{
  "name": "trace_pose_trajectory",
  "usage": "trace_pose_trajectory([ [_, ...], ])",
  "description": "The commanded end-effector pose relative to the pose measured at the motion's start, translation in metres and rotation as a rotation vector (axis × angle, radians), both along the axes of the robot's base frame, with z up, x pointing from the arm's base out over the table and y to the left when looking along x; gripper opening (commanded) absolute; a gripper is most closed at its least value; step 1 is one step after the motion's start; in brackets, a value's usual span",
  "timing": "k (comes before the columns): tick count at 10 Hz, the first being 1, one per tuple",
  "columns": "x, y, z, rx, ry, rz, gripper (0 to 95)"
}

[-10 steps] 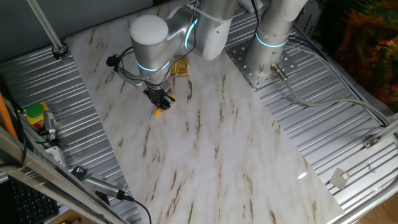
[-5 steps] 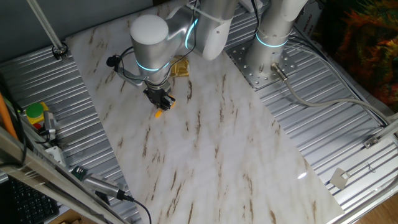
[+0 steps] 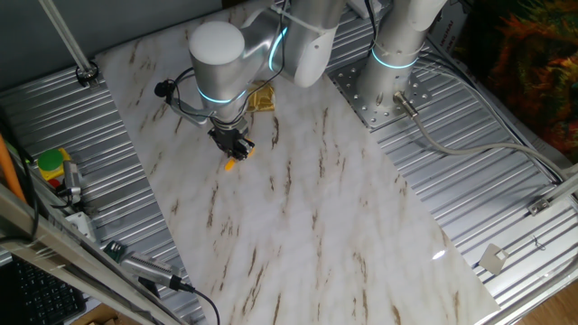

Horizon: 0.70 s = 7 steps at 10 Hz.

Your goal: Attach the bubble ring to the ball

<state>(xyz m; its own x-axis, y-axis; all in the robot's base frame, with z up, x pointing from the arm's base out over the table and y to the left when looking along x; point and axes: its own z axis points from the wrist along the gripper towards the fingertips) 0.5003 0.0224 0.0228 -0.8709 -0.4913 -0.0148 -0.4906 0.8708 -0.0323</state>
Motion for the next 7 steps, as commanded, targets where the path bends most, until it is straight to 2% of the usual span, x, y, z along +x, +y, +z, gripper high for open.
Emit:
trace_pose_trajectory([
  [1, 0.003, 0.000, 0.005, 0.007, -0.004, 0.005, 19.0],
  [2, 0.015, 0.001, 0.022, 0.015, -0.016, 0.004, 19.0],
  [4, 0.054, 0.012, 0.069, 0.026, -0.023, -0.106, 19.0],
  [6, 0.085, 0.024, 0.099, 0.026, -0.038, -0.199, 19.0],
  [7, 0.103, 0.032, 0.118, 0.026, -0.031, -0.246, 19.0],
])
